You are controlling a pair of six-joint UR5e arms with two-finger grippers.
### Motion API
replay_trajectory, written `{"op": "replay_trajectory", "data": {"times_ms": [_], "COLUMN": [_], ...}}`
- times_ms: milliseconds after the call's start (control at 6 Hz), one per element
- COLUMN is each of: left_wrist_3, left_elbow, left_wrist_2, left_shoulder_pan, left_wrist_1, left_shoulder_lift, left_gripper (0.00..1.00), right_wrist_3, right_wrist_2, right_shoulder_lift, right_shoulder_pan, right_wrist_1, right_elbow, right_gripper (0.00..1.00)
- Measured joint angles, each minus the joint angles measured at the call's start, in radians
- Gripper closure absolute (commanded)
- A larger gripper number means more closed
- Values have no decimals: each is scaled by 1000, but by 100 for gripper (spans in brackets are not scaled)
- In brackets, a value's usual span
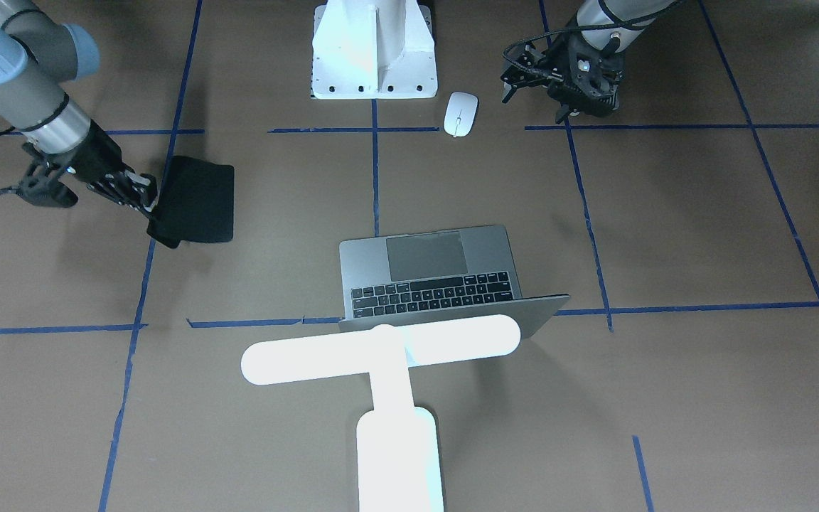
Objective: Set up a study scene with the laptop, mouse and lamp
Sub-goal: 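Carry the mousepad beside the laptop and release it with the right gripper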
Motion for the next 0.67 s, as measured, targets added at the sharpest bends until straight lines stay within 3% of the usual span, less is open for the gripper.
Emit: {"op": "replay_trajectory", "data": {"times_ms": [333, 500, 667], "left_wrist_3": [0, 0, 0], "left_elbow": [-10, -16, -18], "left_wrist_2": [6, 9, 10], "left_shoulder_pan": [13, 21, 32], "left_wrist_1": [1, 1, 1], "left_shoulder_lift": [-1, -1, -1], "left_gripper": [0, 0, 0], "right_wrist_3": [-5, -10, -29], "right_wrist_2": [24, 26, 27], "right_shoulder_lift": [203, 246, 264], "right_shoulder_pan": [43, 51, 55], "right_wrist_1": [-7, -8, -8], "right_elbow": [-196, -239, -256], "right_gripper": [100, 100, 81]}}
